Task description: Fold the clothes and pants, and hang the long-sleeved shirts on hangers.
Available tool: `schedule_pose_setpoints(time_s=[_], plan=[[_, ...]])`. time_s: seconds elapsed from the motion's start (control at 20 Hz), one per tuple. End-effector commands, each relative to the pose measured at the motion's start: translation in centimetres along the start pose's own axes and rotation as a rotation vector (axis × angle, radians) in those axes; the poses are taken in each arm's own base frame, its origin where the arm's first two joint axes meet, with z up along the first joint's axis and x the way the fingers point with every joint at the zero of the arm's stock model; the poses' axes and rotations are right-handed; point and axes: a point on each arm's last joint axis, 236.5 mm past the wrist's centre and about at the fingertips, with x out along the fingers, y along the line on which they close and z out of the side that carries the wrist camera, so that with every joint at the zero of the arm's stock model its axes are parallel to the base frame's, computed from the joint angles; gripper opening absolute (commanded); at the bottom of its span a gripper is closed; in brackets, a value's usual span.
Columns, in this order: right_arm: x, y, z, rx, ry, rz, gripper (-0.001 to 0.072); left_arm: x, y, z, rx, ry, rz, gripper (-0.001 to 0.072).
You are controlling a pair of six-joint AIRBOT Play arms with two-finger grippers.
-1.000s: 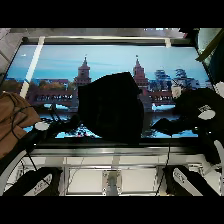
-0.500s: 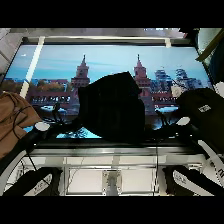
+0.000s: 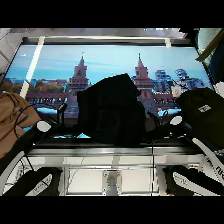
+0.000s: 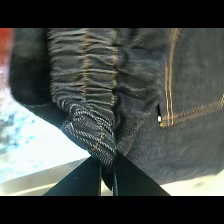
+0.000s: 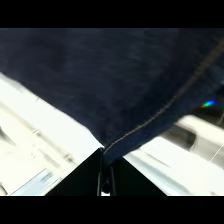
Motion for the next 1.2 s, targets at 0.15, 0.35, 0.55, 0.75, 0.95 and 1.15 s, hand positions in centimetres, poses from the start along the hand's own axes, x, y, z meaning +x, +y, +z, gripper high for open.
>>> schedule_pose_setpoints(time_s=[0.15, 0.35, 0.55, 0.75, 0.95, 1.15], plan=[[-6.2, 8.8, 4.0, -0.163, -0.103, 0.114, 0.0011, -8.2, 1.1, 1.0, 0.203, 0.154, 0.232, 0.0036], [-13.0, 13.5, 14.2, -0.307, -0.471, 0.032, 0.0009, -12.2, -0.6, 10.3, 0.189, -0.085, 0.297, 0.0036], [-14.6, 14.8, 23.3, -0.333, -0.611, 0.001, 0.0009, -10.7, 0.0, 18.7, 0.124, -0.192, 0.314, 0.0036], [-14.2, 13.7, 31.9, -0.308, -0.694, -0.01, 0.0009, -5.9, 2.3, 24.0, 0.043, -0.204, 0.316, 0.0036], [-11.7, 10.1, 37.5, -0.238, -0.724, -0.027, 0.0009, -1.6, 4.9, 26.4, -0.021, -0.247, 0.321, 0.0036], [-10.0, 6.9, 40.8, -0.149, -0.777, -0.028, 0.0011, 0.5, 4.9, 28.2, -0.064, -0.323, 0.288, 0.006]])
